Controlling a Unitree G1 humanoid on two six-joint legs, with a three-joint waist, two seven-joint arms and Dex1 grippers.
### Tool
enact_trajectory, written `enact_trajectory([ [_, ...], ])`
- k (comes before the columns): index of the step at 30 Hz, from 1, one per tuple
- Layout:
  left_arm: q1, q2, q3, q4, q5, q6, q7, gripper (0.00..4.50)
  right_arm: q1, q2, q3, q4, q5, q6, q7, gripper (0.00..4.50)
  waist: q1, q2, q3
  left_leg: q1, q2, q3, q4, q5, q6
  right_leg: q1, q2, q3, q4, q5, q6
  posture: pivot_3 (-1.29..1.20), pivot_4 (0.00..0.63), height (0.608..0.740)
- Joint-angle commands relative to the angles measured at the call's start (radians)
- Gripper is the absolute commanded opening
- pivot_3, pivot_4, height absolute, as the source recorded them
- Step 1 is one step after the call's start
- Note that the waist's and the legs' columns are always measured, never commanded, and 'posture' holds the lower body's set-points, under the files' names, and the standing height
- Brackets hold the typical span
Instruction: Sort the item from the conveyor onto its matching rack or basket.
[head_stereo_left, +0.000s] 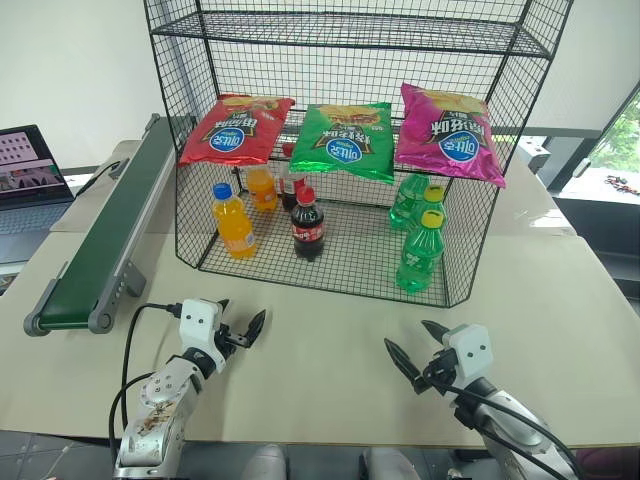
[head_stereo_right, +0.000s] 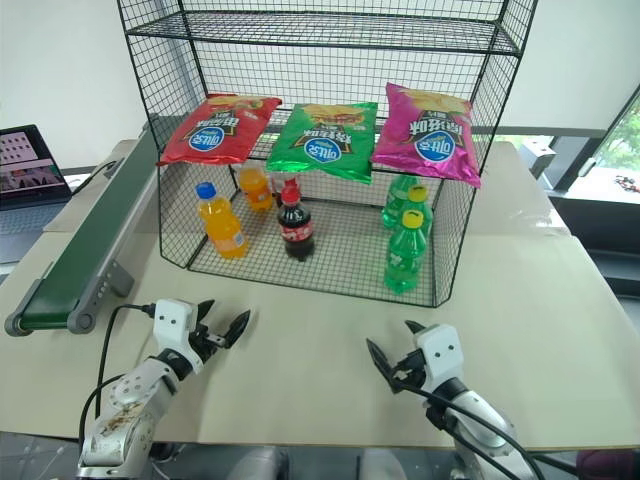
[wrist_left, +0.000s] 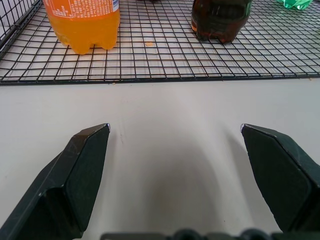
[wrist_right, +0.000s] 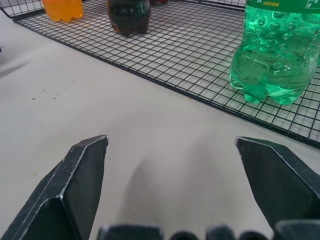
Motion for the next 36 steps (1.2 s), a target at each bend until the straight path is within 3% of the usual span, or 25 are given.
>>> enact_trajectory([
  [1,0.001,0.025,-0.003,-0.026,0.040,-0.017,0.011,4.46,0.002,0.003,-0.011,0.008,-0.006,-0.070,0.001,4.50,0.000,0.000,0.000,0.000,0.000,0.000,0.000,0.000,0.000,0.000,0.000,0.000,0.000,0.000,0.000,0.00,0.150,0.738],
  [8,-0.016,0.010,-0.021,-0.001,0.123,-0.054,0.077,4.46,-0.017,0.006,-0.018,0.041,-0.019,-0.114,-0.013,4.50,0.000,0.000,0.000,0.000,0.000,0.000,0.000,0.000,0.000,0.000,0.000,0.000,0.000,0.000,0.000,0.00,0.150,0.738],
  [36,-0.044,0.015,-0.009,0.008,0.109,-0.057,0.032,4.46,-0.048,0.002,-0.001,-0.025,-0.013,-0.038,-0.045,4.50,0.001,0.000,0.000,0.000,0.000,0.000,0.000,0.000,0.000,0.000,0.000,0.000,0.000,0.000,0.000,0.00,0.150,0.738],
])
